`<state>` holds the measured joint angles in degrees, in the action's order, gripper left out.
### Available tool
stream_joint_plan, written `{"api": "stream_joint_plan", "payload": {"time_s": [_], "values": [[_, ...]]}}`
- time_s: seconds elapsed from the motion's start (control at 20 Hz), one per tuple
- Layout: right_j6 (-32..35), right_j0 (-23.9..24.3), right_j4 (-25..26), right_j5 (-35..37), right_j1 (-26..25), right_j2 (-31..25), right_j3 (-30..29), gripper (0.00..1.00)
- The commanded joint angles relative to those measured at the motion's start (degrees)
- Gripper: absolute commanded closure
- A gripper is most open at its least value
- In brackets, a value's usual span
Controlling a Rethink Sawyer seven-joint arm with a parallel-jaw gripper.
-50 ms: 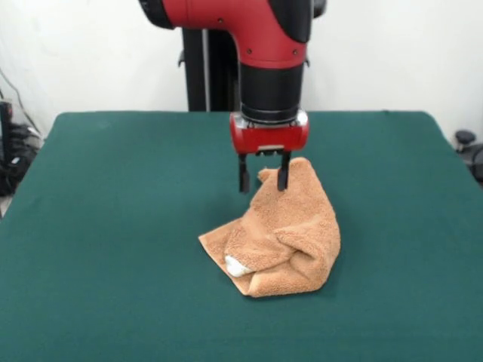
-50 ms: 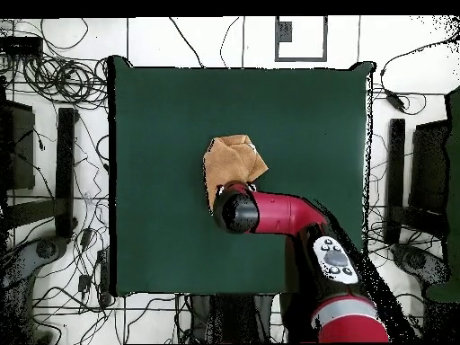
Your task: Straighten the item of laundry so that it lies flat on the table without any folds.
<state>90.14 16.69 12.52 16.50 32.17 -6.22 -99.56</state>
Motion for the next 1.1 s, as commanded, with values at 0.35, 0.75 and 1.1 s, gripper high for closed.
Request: {"api": "stream_joint_plan", "payload": {"time_s": [0.35, 0.75, 1.1], "values": [[-10.4, 1.3, 9.2, 10.3, -2.4, -10.7, 9.6, 0.00], [-10.2, 3.4, 12.7, 11.6, -5.2, -12.8, 11.7, 0.00], [-8.4, 4.6, 14.6, 11.0, -7.4, -13.5, 12.3, 0.00]]}}
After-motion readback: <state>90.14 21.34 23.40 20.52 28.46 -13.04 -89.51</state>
